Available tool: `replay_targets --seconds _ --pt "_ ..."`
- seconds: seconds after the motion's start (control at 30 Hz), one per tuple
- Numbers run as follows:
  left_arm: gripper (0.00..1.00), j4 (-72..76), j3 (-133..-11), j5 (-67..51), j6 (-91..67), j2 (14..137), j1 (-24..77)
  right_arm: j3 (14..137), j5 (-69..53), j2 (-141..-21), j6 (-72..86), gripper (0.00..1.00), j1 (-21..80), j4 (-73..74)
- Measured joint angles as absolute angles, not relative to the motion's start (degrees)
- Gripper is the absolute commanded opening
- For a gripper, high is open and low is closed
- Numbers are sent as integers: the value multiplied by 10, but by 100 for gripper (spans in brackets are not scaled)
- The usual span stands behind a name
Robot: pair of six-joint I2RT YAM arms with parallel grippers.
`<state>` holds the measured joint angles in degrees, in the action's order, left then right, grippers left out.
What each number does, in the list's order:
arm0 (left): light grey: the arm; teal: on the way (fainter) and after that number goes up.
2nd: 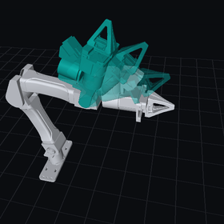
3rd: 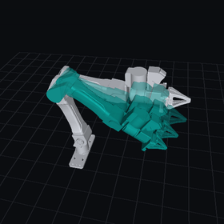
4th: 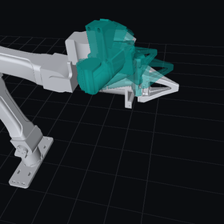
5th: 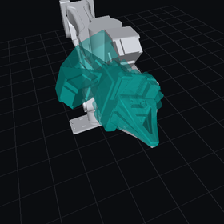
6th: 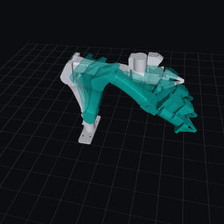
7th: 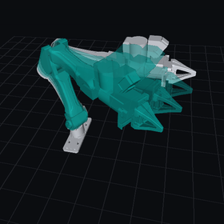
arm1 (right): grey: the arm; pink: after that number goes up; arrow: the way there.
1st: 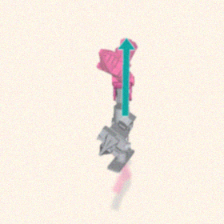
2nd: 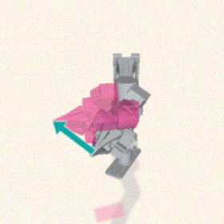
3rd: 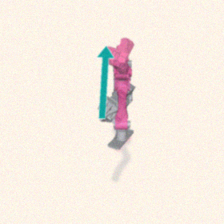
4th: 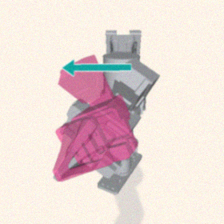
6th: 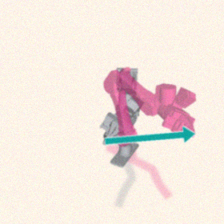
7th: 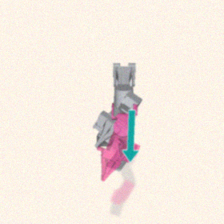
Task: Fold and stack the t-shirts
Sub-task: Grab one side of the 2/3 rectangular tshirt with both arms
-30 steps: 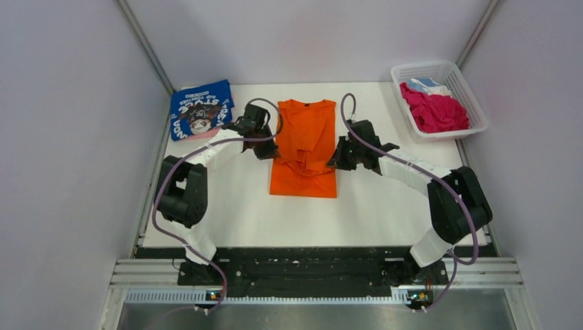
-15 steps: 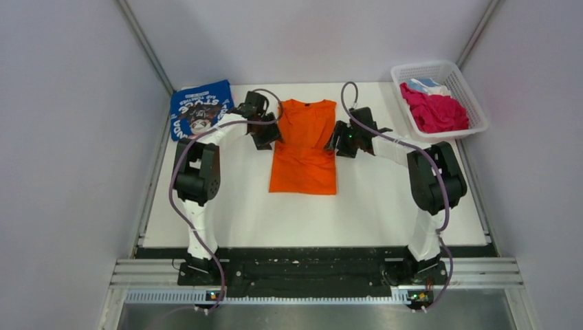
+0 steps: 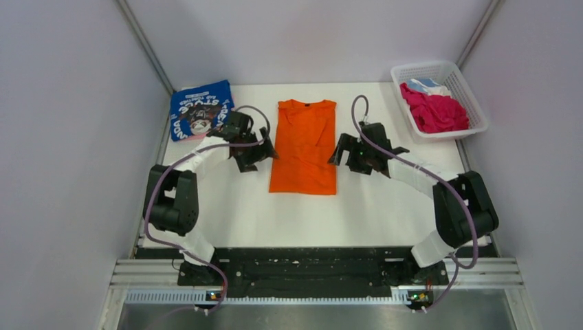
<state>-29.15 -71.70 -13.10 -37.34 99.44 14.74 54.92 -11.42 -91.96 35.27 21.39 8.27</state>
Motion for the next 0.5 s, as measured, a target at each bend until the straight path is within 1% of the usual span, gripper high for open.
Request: replay_targets --seconds 0.1,0.2,0.3,0.4,0.5 --pt "98 -280 -624 -144 -378 951 154 494 -109 -870 355 99 239 90" --pt "90 -268 -552 -158 -388 938 160 462 -103 -857 367 96 270 93" --pt "79 -246 -524 -180 -402 931 161 442 -94 -860 385 88 291 94" --pt "65 -215 -515 -198 -415 937 161 435 -80 -871 402 75 304 92" --pt "54 -193 -514 -210 -425 951 163 436 -69 -878 415 69 307 82"
